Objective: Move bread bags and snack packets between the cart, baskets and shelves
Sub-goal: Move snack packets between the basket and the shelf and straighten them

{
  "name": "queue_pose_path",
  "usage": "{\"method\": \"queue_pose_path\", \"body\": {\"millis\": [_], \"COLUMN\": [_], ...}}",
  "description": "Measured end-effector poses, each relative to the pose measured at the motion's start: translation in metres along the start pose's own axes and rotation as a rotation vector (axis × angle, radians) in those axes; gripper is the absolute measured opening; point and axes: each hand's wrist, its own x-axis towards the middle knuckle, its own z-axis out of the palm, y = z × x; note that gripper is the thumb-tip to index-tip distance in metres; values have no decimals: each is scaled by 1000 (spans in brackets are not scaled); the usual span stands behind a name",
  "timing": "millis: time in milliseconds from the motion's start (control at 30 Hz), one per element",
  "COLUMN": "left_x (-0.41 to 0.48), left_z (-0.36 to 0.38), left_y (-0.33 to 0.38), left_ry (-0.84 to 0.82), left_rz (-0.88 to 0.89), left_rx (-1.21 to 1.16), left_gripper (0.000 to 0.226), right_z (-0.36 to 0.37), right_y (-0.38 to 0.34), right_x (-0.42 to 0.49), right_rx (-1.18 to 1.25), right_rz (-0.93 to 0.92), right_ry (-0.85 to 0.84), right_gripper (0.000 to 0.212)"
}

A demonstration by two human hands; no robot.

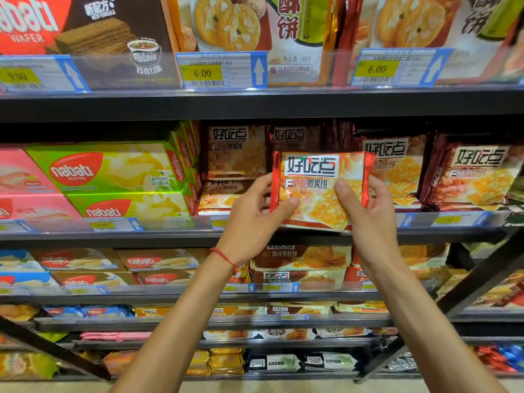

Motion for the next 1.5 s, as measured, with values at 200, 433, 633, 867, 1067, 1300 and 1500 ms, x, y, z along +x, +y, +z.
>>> {"method": "queue_pose_path", "body": {"millis": [200, 433, 633, 867, 1067, 1300, 1500], "left_x": [11, 36, 46, 42, 42, 41, 39], "left_z": [10, 6, 7, -14, -30, -33, -33], "left_y": [-12, -20, -21, -30, -38, -46, -42], "left_ry": [188, 313, 250, 138, 135, 144, 138], "left_rz": [35, -20, 9, 53, 107, 23, 22], "left_rx": [-63, 77, 179, 823, 1128, 1148, 1095], "left_gripper": [31, 57, 54, 44, 63, 79, 58], "right_z": [7, 22, 41, 54, 58, 63, 67], "right_y": [4, 11, 3, 10, 17, 20, 11], "right_x": [7, 21, 42, 52, 63, 74, 86], "right_rx": [-432, -647, -886, -1164, -1213, -1207, -1201], "right_rz": [-104, -138, -132, -171, -91, -86, -23], "right_ry": [-123, -6, 57, 36, 26, 58, 4], "right_gripper": [66, 67, 53, 30, 24, 19, 13]}}
